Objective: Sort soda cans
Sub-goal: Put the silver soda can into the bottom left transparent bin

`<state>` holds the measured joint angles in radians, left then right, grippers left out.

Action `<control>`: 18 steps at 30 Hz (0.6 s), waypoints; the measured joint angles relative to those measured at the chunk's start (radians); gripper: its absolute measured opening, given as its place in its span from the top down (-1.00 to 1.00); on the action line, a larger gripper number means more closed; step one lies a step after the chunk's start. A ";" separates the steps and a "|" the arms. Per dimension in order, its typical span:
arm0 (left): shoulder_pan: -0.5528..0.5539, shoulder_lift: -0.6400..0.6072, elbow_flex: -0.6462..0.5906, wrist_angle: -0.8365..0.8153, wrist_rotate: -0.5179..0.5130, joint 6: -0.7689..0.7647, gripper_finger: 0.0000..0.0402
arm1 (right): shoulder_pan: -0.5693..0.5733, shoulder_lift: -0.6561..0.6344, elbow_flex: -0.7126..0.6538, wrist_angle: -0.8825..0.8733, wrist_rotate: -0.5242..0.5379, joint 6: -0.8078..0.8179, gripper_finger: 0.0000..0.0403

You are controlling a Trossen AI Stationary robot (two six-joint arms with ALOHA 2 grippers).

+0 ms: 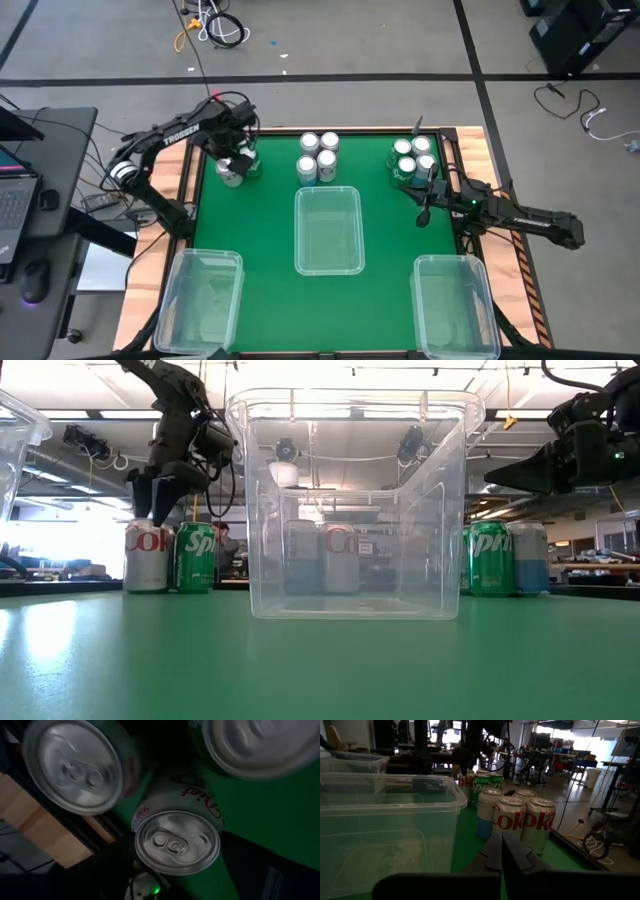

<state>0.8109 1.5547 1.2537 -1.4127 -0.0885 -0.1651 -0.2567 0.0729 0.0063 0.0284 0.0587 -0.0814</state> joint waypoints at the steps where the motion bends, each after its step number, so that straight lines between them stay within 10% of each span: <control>1: -0.007 0.000 0.000 -0.014 0.002 0.001 -0.36 | 0.000 0.000 0.000 0.000 0.000 0.000 1.00; 18: -0.062 0.007 0.063 -0.133 0.013 0.026 -0.16 | 0.000 0.000 0.000 0.000 0.000 0.000 1.00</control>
<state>0.7491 1.5615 1.3168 -1.5456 -0.0757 -0.1387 -0.2569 0.0728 0.0065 0.0283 0.0589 -0.0817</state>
